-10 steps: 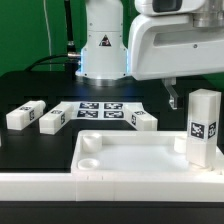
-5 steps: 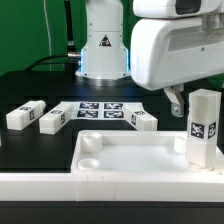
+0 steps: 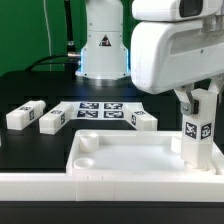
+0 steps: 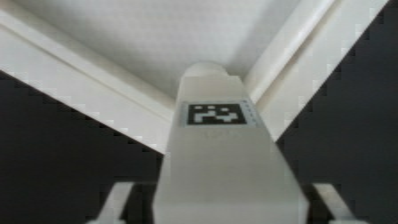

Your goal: Assemble desk

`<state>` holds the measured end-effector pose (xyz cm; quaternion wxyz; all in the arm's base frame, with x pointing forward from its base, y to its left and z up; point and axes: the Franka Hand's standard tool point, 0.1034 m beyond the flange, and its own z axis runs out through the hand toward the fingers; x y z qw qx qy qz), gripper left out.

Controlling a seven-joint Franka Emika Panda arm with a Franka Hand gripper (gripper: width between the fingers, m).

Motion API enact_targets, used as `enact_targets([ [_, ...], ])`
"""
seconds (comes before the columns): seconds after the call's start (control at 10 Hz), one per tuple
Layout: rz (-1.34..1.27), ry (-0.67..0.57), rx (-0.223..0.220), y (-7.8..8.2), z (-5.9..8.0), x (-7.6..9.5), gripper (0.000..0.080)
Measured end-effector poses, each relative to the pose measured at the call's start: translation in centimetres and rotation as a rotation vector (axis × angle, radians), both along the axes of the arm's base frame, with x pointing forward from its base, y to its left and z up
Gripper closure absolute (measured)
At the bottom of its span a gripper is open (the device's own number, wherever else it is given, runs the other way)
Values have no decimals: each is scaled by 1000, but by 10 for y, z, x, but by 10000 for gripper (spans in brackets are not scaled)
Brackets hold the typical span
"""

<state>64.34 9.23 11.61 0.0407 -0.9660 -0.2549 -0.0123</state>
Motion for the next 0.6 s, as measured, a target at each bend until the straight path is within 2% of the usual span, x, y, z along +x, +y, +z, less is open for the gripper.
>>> enact_targets([
  [0.2, -61, 6, 1, 0, 0, 0, 511],
  [0.6, -431, 39, 8, 1, 0, 0, 510],
])
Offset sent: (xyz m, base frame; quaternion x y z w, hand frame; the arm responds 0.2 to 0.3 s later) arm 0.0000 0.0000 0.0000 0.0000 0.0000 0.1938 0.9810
